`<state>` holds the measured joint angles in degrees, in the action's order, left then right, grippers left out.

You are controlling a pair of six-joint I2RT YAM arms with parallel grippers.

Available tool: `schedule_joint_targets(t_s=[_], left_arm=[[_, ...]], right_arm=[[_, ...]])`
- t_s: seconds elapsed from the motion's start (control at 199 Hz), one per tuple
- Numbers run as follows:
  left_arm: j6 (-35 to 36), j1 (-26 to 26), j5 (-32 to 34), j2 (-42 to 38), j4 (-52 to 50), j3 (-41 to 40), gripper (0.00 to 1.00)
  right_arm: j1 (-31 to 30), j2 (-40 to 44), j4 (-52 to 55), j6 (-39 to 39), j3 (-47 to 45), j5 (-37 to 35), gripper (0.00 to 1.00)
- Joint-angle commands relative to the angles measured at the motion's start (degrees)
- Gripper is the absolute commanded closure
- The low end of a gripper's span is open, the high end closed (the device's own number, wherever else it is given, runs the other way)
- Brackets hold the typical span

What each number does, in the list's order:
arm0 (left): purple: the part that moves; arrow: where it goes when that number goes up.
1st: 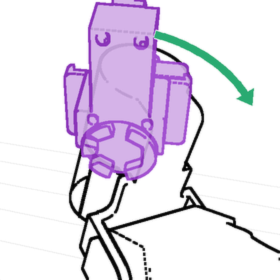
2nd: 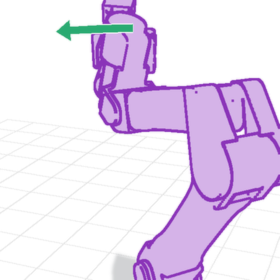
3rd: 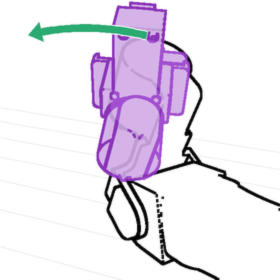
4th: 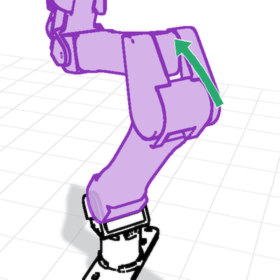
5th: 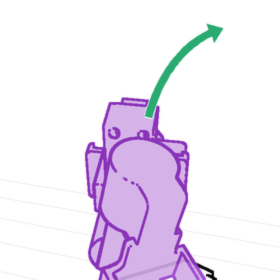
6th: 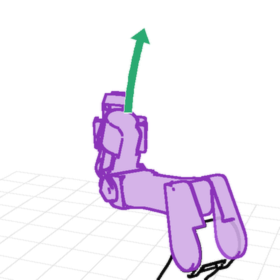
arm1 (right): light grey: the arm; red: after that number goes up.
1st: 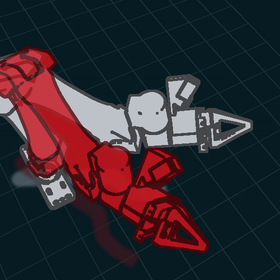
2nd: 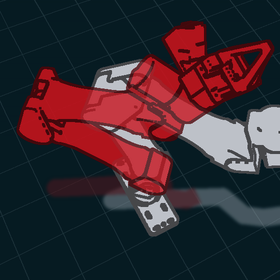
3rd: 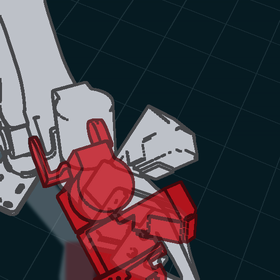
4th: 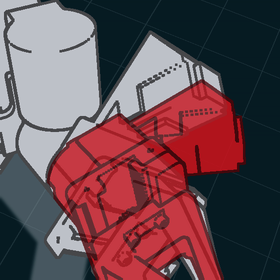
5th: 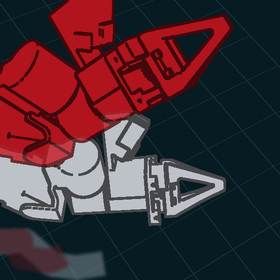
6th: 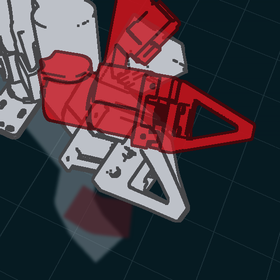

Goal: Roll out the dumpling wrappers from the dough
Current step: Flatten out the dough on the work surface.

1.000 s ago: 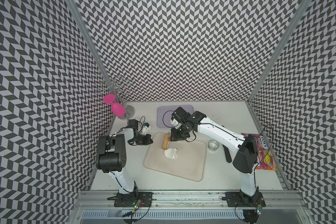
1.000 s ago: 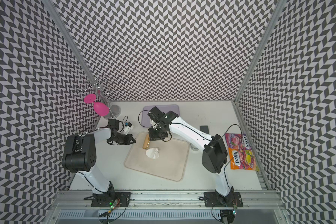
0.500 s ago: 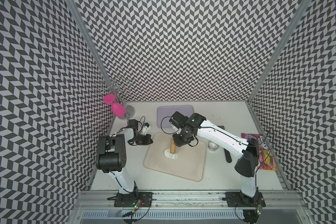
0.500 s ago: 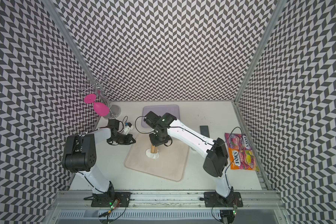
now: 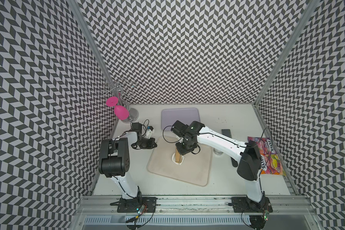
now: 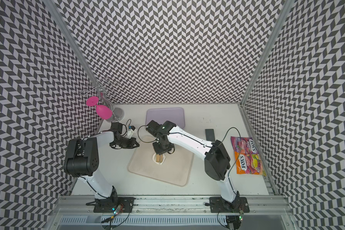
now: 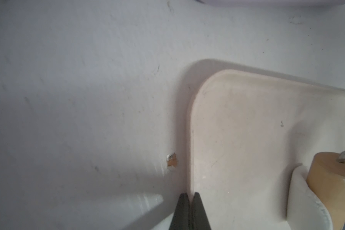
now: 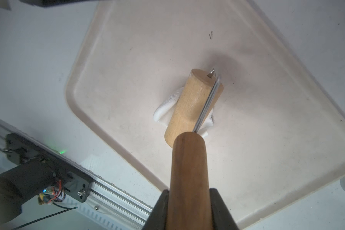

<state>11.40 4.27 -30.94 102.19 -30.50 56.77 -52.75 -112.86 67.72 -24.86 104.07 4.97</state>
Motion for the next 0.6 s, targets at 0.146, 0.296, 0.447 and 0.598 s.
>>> schedule_joint_targets(t_s=[0.146, 0.296, 0.447, 0.598], left_arm=[[1.2, 0.8, 1.8, 0.0, -1.0, -1.0, 1.00], [1.2, 0.8, 1.8, 0.0, -1.0, -1.0, 1.00], [1.2, 0.9, 1.8, 0.0, -0.9, -1.0, 1.00], [1.2, 0.9, 1.8, -0.1, -0.9, -1.0, 1.00]], right_arm=[[2.2, 6.1, -7.9, -1.6, -16.9, 2.5, 1.00], [3.8, 9.1, -10.0, -2.3, -23.6, 3.3, 1.00], [5.0, 12.3, -9.9, -2.4, -26.4, 4.2, 1.00], [5.6, 14.2, -8.5, -2.1, -26.1, 4.1, 1.00]])
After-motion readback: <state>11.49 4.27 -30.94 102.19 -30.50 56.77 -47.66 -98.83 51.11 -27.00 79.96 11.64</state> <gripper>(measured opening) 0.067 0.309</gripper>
